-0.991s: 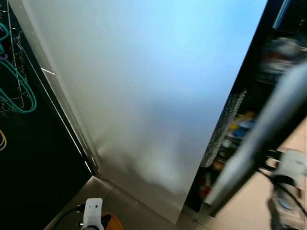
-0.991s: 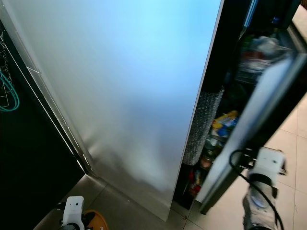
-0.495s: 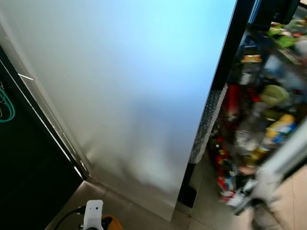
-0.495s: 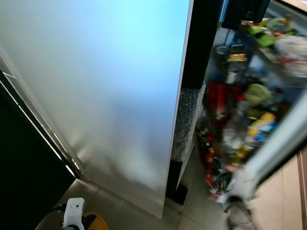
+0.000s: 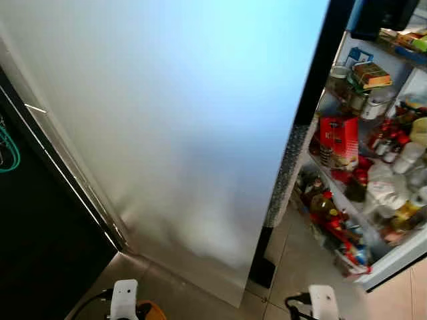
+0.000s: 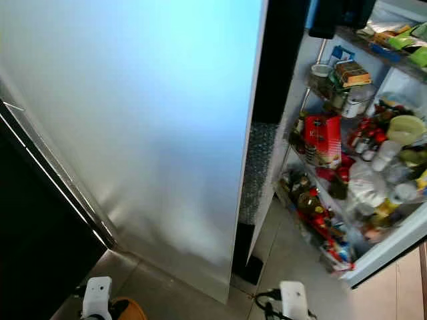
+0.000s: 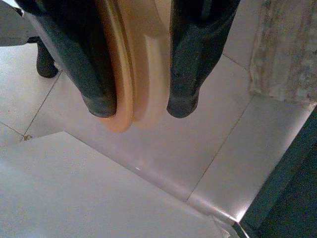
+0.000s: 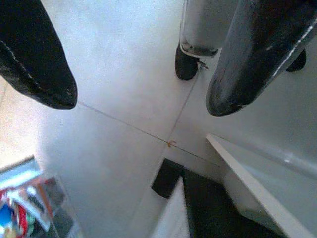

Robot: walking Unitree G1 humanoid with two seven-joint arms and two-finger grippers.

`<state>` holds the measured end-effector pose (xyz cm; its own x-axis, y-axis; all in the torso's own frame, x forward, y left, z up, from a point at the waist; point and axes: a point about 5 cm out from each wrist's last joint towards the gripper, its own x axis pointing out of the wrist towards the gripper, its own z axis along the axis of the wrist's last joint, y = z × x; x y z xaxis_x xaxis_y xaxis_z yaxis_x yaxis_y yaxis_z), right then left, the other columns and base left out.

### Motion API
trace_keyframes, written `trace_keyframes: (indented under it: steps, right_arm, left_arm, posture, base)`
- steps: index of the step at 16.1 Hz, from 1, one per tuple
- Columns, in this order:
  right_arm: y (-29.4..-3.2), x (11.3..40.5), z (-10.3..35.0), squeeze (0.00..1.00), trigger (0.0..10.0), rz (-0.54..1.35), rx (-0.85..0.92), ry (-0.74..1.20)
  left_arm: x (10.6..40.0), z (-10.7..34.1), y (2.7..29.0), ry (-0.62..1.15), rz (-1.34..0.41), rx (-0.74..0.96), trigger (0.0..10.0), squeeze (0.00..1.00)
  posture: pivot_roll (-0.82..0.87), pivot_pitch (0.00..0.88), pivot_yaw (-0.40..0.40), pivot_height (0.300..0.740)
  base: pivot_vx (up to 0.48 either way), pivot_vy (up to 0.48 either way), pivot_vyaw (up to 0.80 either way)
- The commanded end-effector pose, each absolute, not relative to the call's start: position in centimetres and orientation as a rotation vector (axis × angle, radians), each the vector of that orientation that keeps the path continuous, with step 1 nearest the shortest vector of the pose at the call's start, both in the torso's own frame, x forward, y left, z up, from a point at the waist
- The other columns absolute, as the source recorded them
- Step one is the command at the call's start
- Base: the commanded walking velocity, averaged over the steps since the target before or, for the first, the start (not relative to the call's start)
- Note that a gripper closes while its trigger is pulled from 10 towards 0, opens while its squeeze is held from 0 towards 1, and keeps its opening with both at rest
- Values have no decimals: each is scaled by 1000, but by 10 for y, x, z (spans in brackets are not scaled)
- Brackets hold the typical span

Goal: Restocking fridge

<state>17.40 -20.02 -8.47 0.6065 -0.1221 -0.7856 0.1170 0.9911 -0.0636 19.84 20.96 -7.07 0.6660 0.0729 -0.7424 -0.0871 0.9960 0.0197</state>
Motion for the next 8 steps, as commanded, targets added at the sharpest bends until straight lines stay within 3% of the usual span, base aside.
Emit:
trace_keyframes:
  steps: [1,6,8]
  right_arm:
    - [-193,164,-91,0,10000,-156,32,948]
    - [-185,151,-97,0,10000,-133,64,1005]
    - [-195,155,-95,0,10000,-126,20,1004]
  left_arm:
    - [181,-80,212,914,107,-46,10000,0]
    - [179,-81,212,926,104,-30,10000,0]
    - [178,-82,212,937,103,-18,10000,0]
  posture:
    - [-13,37,14,740]
    - [-6,32,11,740]
    - [-6,24,10,740]
  base:
    - [0,0,0]
    - [0,0,0]
    - [0,-465,0]
